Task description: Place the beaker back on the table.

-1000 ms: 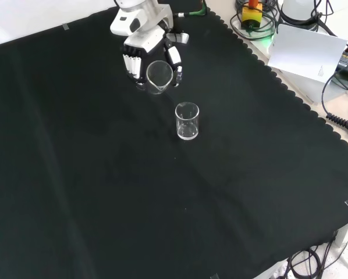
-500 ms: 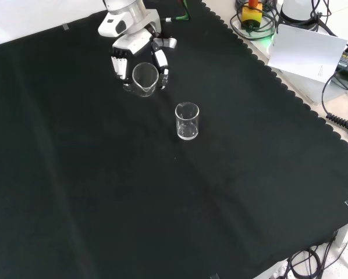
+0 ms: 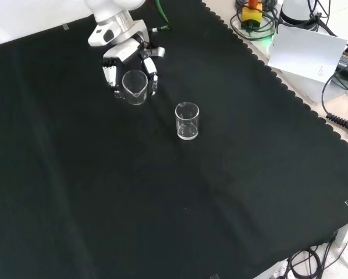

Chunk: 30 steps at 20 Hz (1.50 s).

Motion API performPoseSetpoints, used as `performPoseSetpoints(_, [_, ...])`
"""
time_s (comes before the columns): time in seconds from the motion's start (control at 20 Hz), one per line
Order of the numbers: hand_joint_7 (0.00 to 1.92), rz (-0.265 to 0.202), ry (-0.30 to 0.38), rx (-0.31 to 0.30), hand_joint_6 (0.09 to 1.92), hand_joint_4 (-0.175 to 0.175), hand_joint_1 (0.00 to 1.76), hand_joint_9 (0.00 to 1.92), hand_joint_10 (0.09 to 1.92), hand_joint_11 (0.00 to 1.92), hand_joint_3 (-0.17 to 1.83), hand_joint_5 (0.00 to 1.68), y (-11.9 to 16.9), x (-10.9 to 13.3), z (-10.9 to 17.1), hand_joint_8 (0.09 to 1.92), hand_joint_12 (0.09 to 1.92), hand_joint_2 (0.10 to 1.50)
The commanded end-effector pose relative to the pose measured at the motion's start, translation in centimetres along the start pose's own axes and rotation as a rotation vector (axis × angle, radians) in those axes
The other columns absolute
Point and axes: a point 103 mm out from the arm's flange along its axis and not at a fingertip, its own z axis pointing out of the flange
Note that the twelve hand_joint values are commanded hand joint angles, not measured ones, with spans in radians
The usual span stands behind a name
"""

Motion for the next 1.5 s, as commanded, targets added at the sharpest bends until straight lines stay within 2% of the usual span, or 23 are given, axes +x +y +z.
performPoseSetpoints(0.05, [1.31,-0.034,0.07,-0.026,0.86,-0.175,1.44,1.63,0.13,1.26,0.84,1.15,0.5,-0.8,2.8,0.77,0.66,0.52])
performPoseSetpoints(0.4, [1.32,-0.063,0.119,-0.04,0.87,-0.175,1.44,1.64,0.09,1.24,0.83,1.16,1.1,-1.2,4.9,0.76,0.68,0.52])
performPoseSetpoints(0.65, [1.31,-0.049,0.137,-0.037,0.88,-0.175,1.44,1.63,0.09,1.23,0.83,1.16,1.5,-2.4,5.9,0.77,0.69,0.52])
performPoseSetpoints(0.85, [1.3,-0.041,0.152,-0.027,0.91,-0.175,1.44,1.63,0.09,1.21,0.83,1.15,1.6,-3.7,6.5,0.81,0.71,0.53])
performPoseSetpoints(0.9, [1.3,-0.042,0.186,-0.046,0.92,-0.175,1.44,1.63,0.09,1.21,0.84,1.15,0.3,-5.5,5.2,0.81,0.71,0.53])
performPoseSetpoints(1.1, [1.29,-0.039,0.19,-0.05,0.94,-0.175,1.44,1.63,0.09,1.21,0.84,1.14,1.1,-4.9,6.9,0.83,0.72,0.53])
performPoseSetpoints(1.25, [1.28,-0.046,0.198,-0.028,0.95,-0.175,1.44,1.63,0.09,1.2,0.84,1.14,0.6,-6.0,7.0,0.85,0.73,0.53])
performPoseSetpoints(1.5, [1.27,-0.036,0.21,-0.034,0.96,-0.175,1.44,1.62,0.09,1.19,0.83,1.14,0.9,-5.8,8.1,0.85,0.74,0.54])
